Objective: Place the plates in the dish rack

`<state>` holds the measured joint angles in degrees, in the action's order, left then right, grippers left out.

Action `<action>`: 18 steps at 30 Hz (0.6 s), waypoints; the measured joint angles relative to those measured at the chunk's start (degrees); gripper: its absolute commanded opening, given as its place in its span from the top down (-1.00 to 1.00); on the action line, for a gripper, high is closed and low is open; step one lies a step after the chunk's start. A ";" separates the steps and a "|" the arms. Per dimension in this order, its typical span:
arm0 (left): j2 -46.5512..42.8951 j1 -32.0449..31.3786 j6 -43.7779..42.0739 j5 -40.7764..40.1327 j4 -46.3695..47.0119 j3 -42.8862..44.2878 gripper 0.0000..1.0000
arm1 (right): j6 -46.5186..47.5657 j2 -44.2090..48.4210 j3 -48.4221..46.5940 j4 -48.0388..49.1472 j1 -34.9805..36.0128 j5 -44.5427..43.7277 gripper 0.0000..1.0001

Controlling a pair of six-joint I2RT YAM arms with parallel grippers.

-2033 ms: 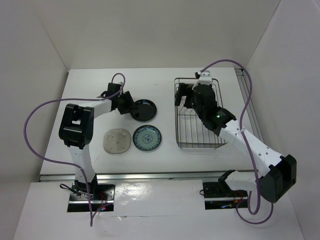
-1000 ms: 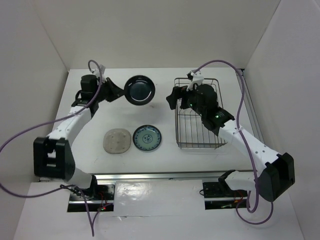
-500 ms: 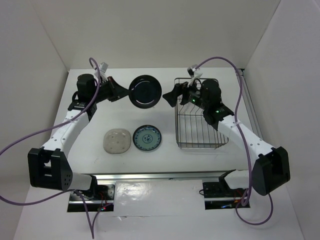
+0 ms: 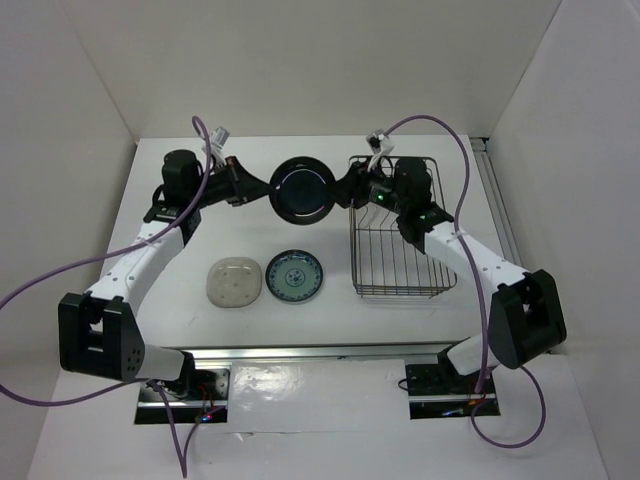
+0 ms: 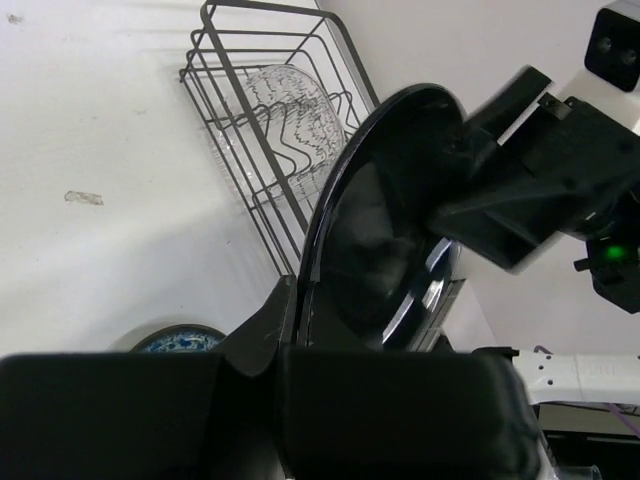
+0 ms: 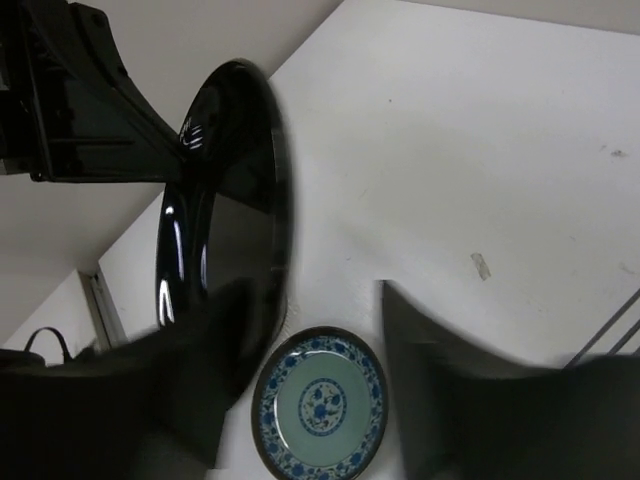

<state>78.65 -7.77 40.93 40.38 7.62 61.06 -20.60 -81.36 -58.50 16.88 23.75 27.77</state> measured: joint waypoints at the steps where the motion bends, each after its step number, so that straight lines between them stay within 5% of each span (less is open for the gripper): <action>1: 0.00 -0.09 0.04 -0.02 0.17 -0.15 1.00 | -0.68 -0.37 -0.02 0.42 -0.02 0.42 0.67; 2: 0.02 -0.26 0.07 -0.17 0.28 -0.33 1.00 | -1.40 -0.72 -0.11 0.63 -0.02 0.98 0.96; 9: 1.29 -0.94 0.00 0.83 1.99 -0.85 0.95 | -10.69 -2.73 0.57 4.74 -2.93 4.07 1.00; 11: 1.84 -1.22 0.52 1.29 3.02 -0.85 0.33 | -13.94 -3.04 2.14 8.04 -4.37 6.56 1.00; 12: 2.03 -1.55 1.40 1.46 3.23 -0.85 -0.99 | -15.39 -3.13 2.93 9.09 -5.35 7.74 1.00; 18: 2.08 -1.40 1.46 -4.79 -3.43 -0.61 -1.00 | -11.37 2.91 2.80 -2.01 -9.44 -2.64 1.00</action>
<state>80.73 -9.17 42.39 35.59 4.19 60.45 -31.97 -78.46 -55.70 14.87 14.31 25.12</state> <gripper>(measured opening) 0.997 0.077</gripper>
